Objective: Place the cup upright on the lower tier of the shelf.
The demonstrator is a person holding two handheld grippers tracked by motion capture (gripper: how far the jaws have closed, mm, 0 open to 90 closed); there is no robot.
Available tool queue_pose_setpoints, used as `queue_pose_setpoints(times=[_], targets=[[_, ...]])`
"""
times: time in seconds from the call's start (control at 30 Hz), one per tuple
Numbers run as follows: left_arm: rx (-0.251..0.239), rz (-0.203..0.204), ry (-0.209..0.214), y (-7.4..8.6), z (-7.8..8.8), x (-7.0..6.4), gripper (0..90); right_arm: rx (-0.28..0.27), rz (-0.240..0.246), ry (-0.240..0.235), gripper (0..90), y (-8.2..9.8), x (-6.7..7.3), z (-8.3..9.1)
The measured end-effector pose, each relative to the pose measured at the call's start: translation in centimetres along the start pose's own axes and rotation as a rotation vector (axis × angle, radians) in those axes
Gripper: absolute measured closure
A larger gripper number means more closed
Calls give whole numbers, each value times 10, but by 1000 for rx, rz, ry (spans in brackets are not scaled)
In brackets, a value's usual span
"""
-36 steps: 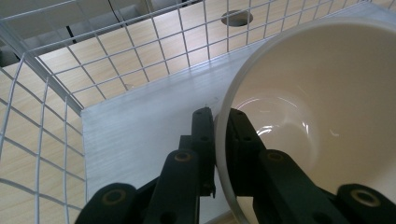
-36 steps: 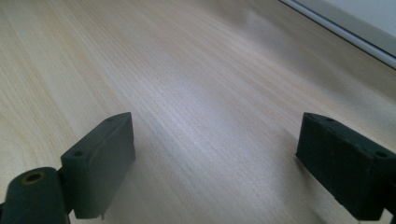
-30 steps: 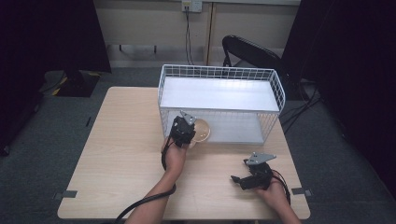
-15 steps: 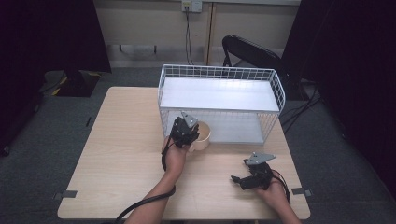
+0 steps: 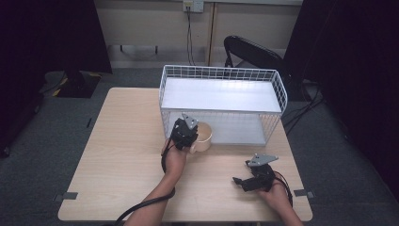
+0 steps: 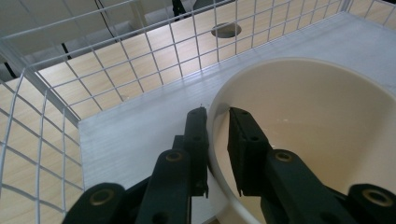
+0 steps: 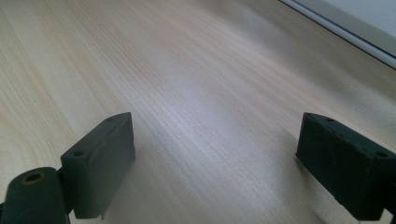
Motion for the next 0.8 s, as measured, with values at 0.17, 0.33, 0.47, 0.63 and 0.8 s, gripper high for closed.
queue_pose_setpoints(times=[0.17,0.33,0.47,0.63,0.8], targets=[[9,5,-26,-5,-1,2,813,0,0,0,107,0,0,0],[-9,19,-56,-7,-5,2,815,0,0,0,107,0,0,0],[-16,31,-72,-10,-8,4,814,0,0,0,107,0,0,0],[-24,23,-87,-9,-9,4,806,0,0,0,107,0,0,0],[-34,26,-99,-10,-8,6,764,0,0,0,107,0,0,0]])
Point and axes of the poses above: each handheld gripper's, and its own axes: z roughly backward along the jaws, y roughly out of its underside, x roughly to its left, the point moved 2 cm from there along -z, roughly forward along the jaws, and after that the axes turned 6 degrees about -y, right-handed, at the moved point
